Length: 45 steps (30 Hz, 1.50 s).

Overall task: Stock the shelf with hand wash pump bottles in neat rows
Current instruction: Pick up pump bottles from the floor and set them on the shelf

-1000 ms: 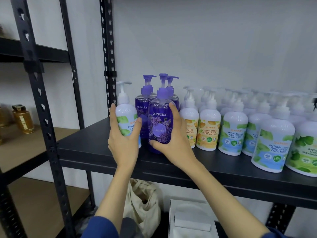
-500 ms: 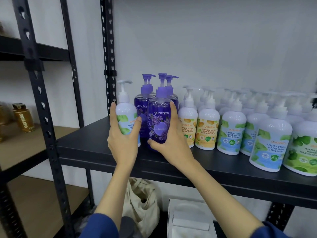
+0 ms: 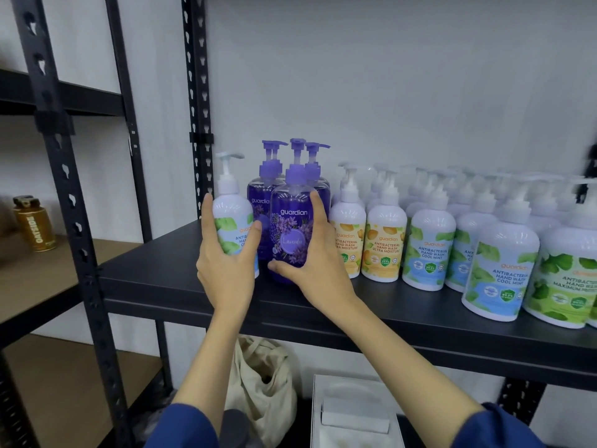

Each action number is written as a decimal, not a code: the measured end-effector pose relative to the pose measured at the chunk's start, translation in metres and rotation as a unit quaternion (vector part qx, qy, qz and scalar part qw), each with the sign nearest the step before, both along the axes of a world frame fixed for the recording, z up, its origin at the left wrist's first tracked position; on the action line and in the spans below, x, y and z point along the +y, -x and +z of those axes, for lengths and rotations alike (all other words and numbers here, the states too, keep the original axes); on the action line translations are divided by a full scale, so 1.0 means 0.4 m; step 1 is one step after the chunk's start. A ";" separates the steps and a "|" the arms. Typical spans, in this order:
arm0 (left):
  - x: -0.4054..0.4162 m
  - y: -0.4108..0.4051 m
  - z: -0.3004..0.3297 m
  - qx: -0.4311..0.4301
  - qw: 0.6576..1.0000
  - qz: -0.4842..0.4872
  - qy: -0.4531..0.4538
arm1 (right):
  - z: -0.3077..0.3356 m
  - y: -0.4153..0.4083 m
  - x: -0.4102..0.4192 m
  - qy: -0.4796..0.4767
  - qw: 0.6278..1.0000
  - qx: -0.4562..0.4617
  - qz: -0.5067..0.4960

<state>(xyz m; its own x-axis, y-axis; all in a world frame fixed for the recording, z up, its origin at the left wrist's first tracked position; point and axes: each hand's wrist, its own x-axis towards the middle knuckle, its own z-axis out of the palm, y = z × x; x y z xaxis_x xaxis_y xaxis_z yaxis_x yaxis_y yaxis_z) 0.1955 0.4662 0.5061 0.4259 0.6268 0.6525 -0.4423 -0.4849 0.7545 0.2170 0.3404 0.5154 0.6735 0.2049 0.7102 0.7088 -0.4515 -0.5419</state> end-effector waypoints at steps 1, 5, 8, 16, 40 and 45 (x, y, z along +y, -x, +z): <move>-0.001 0.000 0.000 0.001 1.000 0.001 0.000 | 0.001 0.001 0.000 -0.001 1.000 0.000 -0.003; -0.002 0.003 0.003 0.004 1.000 0.004 0.002 | 0.004 0.004 0.000 -0.003 1.000 0.006 -0.007; -0.003 0.005 0.003 0.003 1.000 0.004 0.002 | 0.005 -0.004 0.004 -0.014 1.000 0.011 0.015; -0.003 0.007 0.003 0.009 1.000 0.002 -0.004 | -0.001 -0.006 -0.004 -0.036 0.999 0.021 0.034; -0.135 0.129 0.042 -0.052 0.992 -0.067 0.093 | -0.079 0.155 -0.304 0.131 0.959 -0.136 -0.211; -0.277 0.144 0.058 -0.069 0.988 -0.123 0.069 | -0.179 0.196 -0.539 0.109 0.914 -0.252 -0.300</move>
